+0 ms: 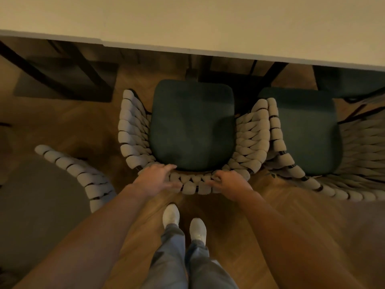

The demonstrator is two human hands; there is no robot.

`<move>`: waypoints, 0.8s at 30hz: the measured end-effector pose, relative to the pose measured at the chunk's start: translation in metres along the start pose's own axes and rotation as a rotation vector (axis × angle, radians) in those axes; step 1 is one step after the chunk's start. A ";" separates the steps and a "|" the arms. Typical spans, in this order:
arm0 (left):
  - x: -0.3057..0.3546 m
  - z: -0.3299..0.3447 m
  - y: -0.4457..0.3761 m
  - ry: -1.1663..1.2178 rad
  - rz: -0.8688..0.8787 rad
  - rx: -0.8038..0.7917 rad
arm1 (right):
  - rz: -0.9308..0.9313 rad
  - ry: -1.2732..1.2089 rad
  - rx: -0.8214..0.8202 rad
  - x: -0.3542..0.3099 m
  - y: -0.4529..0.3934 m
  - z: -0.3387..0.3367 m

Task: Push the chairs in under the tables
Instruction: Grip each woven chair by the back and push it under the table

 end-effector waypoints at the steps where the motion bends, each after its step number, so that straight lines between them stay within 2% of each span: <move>1: 0.000 -0.006 0.009 0.093 -0.010 0.050 | -0.004 -0.018 0.032 -0.004 0.005 -0.008; 5: -0.007 -0.017 0.057 0.504 -0.054 0.270 | -0.055 -0.056 0.058 -0.036 0.029 -0.024; 8: -0.018 -0.003 0.101 0.673 -0.094 0.397 | -0.148 -0.020 0.066 -0.075 0.043 -0.027; 13: -0.053 0.057 0.164 0.867 -0.246 0.461 | -0.279 0.058 0.009 -0.149 0.061 -0.007; 19: -0.111 0.151 0.229 1.207 -0.438 0.552 | -0.404 0.181 -0.097 -0.235 0.078 0.044; 24: -0.151 0.212 0.277 1.395 -0.574 0.592 | -0.413 0.257 -0.184 -0.296 0.081 0.085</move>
Point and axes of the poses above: each hand's wrist, its own y-axis away from the middle knuckle, its own z-axis out of the palm, x = y × z, the point moved 9 cm from there along -y, towards the middle knuckle, and after that the axes turned 12 degrees about -x, right-handed, at the moved point
